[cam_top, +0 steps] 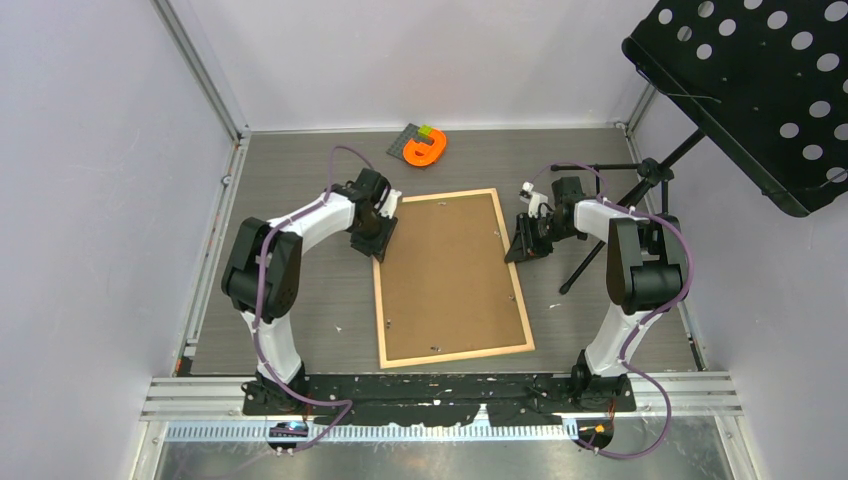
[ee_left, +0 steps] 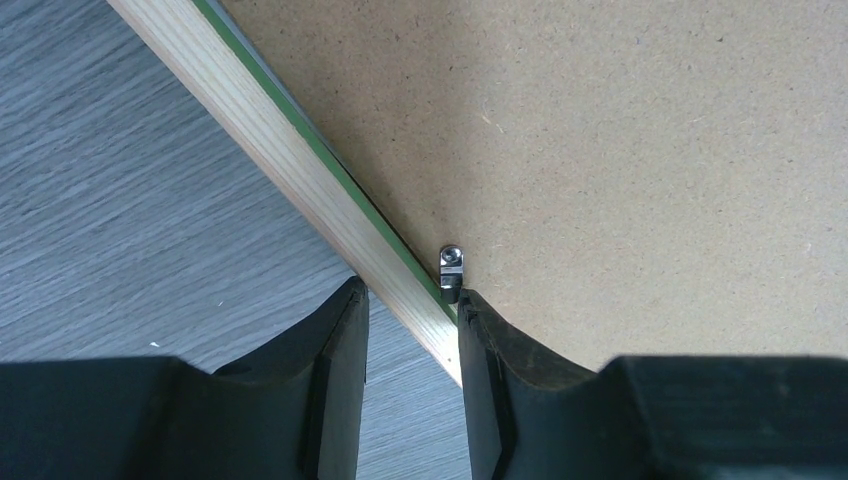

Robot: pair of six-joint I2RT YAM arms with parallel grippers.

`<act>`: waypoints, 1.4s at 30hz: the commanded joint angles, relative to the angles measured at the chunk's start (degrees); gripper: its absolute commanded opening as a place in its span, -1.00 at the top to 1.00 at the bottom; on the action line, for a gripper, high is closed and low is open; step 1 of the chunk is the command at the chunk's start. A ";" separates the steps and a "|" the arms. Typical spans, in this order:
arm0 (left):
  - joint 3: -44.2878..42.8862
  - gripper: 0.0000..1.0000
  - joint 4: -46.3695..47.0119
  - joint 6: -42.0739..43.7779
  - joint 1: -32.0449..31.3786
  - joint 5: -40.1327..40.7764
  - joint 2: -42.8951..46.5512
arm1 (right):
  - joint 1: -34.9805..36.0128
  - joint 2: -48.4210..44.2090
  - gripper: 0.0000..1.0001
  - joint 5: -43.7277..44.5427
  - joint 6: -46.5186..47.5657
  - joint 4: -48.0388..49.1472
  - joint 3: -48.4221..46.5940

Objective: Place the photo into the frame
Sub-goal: Install the photo frame at the center of the board.

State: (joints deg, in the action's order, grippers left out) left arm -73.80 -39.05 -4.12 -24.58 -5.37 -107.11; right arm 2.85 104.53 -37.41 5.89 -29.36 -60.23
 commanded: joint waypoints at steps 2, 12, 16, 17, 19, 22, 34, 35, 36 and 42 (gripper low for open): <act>-0.35 0.28 1.66 -0.62 0.23 0.37 -0.66 | 0.57 1.29 0.89 -2.27 0.31 -0.39 -0.33; -0.89 0.33 1.96 -1.23 0.23 1.28 -1.22 | 0.49 1.25 0.89 -2.45 0.35 -0.31 -0.33; -1.04 0.43 2.07 -1.54 0.23 1.57 -1.48 | 0.53 1.29 0.89 -2.53 0.35 -0.36 -0.33; -1.08 0.47 2.06 -1.63 0.23 1.71 -1.52 | 0.50 1.33 0.89 -2.53 0.35 -0.37 -0.33; -1.19 0.55 2.16 -1.76 0.23 1.71 -1.66 | 0.38 1.31 0.89 -2.60 0.35 -0.31 -0.29; -1.02 0.67 2.58 -2.15 0.17 1.72 -1.91 | 0.40 1.29 0.89 -2.63 0.33 -0.26 -0.25; 4.05 1.00 8.37 -3.92 -0.50 2.44 -0.91 | 0.26 1.35 0.89 -2.78 0.35 -0.32 -0.24; 4.34 1.00 8.77 -4.10 -0.53 3.00 -0.54 | 0.26 1.41 0.89 -2.81 0.35 -0.33 -0.29; 4.81 1.00 9.05 -4.39 -0.55 3.63 -0.10 | 0.28 1.40 0.89 -2.82 0.35 -0.34 -0.31; 7.42 1.00 9.32 -6.93 -0.81 4.83 0.74 | 0.22 1.44 0.89 -2.82 0.31 -0.34 -0.33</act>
State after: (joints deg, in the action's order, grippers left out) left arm -69.36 -34.04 -9.85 -24.93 -3.33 -105.14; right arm 2.63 104.66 -37.85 5.89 -29.36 -60.23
